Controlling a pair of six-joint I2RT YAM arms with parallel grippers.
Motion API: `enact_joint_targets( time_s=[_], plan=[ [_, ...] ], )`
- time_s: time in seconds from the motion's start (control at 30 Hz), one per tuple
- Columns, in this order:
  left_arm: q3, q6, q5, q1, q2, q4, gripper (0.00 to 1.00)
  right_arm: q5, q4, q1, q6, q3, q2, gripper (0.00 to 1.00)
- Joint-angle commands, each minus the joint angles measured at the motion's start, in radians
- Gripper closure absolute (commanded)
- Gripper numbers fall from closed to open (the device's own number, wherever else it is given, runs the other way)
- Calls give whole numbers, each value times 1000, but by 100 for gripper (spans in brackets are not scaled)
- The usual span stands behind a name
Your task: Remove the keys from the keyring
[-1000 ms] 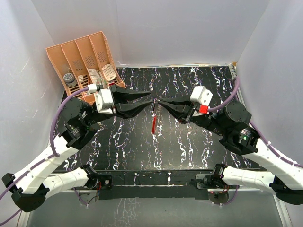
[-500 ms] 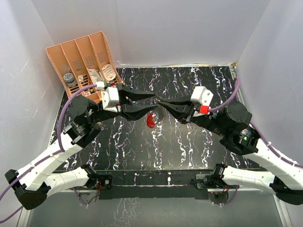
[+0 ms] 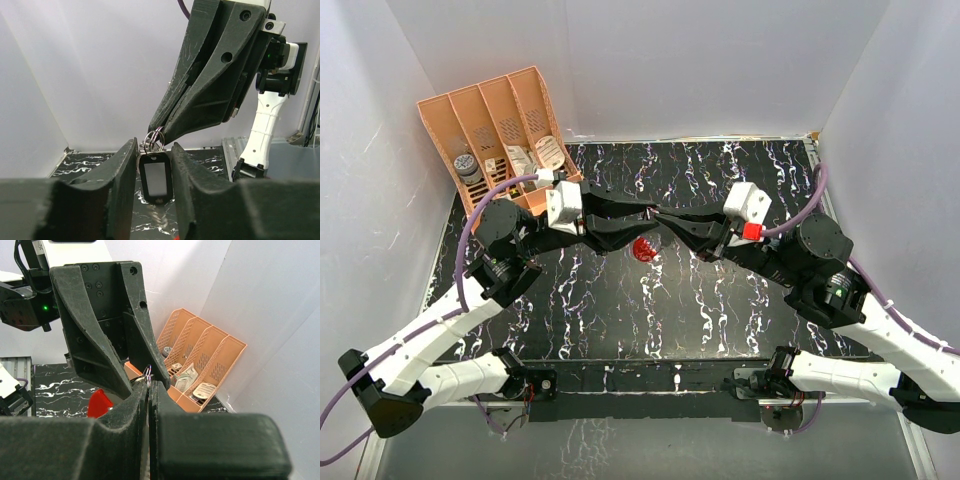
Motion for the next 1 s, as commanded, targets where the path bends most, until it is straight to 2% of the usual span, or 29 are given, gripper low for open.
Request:
enact_joint_targets(
  time_s=[0.0,0.2,0.67,0.97],
  plan=[
    [1,-15,38,-4,-3,45,83,-9,86,-4,-2,38,-22,100],
    [-14,-1,24,-4,-26,32,100,-3,87,-4,-2,38,-23,100],
    [-81,45,-71,-4,-100,53,100,2,96,-5,-6,31,-35,100],
    [-81,49,-97,-4,-91,58,100,-13,97,-4,2,41,-35,100]
  ],
)
